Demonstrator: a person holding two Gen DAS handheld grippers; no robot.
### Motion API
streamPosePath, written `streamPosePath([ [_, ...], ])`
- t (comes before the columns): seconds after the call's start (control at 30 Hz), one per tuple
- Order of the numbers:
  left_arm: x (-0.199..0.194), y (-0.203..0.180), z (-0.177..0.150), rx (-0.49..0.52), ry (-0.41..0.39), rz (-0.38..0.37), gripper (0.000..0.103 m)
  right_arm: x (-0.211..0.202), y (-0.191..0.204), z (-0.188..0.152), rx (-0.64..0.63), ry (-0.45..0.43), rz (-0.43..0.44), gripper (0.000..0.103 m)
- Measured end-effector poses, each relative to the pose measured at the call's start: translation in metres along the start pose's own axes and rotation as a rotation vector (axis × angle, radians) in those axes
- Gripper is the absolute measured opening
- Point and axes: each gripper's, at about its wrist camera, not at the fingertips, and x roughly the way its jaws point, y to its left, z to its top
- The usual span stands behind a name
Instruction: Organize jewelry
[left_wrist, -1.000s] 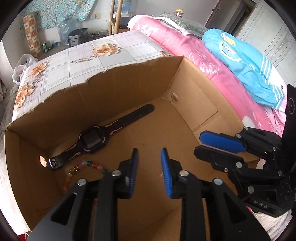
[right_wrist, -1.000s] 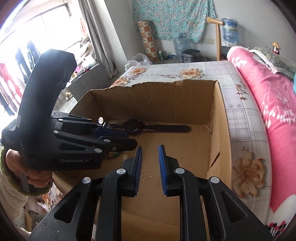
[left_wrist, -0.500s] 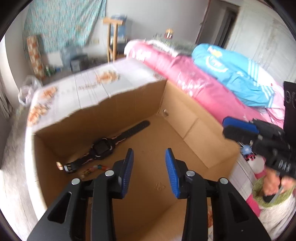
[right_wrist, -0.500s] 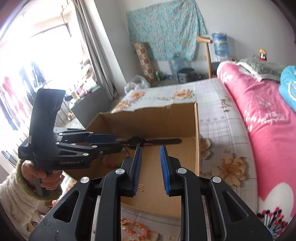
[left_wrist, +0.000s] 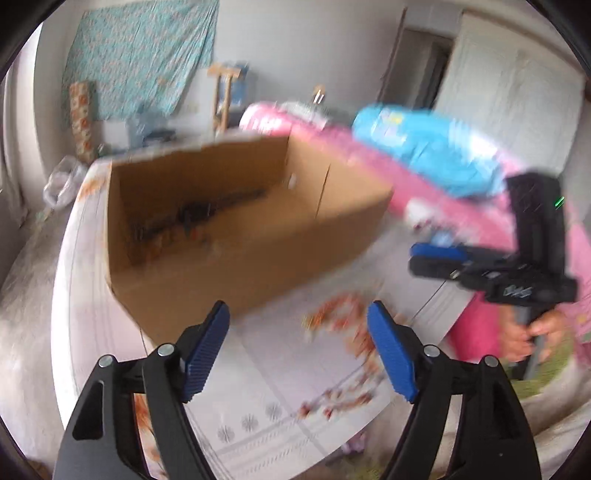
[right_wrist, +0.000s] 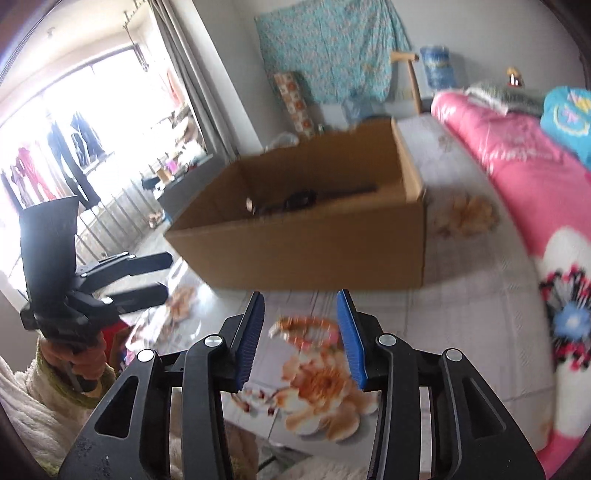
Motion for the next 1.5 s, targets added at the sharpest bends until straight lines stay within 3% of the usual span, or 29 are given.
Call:
streamPosePath([
  [0.13,0.053,-0.014,-0.029,0.115,0.117,0.206,0.075,0.027,0.009,-0.013,-0.027,0.068,-0.013,0.039],
  [0.2,0.071,-0.015,-0.037,0.144,0.154,0.25,0.075,0.042,0.015,-0.014,-0.05,0.108,-0.018,0.036],
  [0.43,0.077,0.009,-0.038,0.029,0.144,0.203,0.097,0.078,0.035,-0.011,-0.183,0.186,-0.084,0.026],
  [0.67,0.074,0.017,-0.047,0.012,0.117,0.193,0.098,0.105,0.046,-0.012,-0.29,0.234,-0.155,0.021],
  [0.97,0.074,0.012,-0.052,0.004,0.1,0.202,0.098,0.116,0.059,-0.011,-0.37,0.228,-0.225,0.008],
  [1.33,0.073,0.012,-0.05,-0.005,0.112,0.198,0.097,0.077,0.01,0.005,-0.017,0.108,-0.064,0.007],
  [1.5,0.066,0.009,-0.042,-0.017,0.046,0.109,0.091,0.064,-0.014,0.005,0.091,0.063,-0.045,0.007],
])
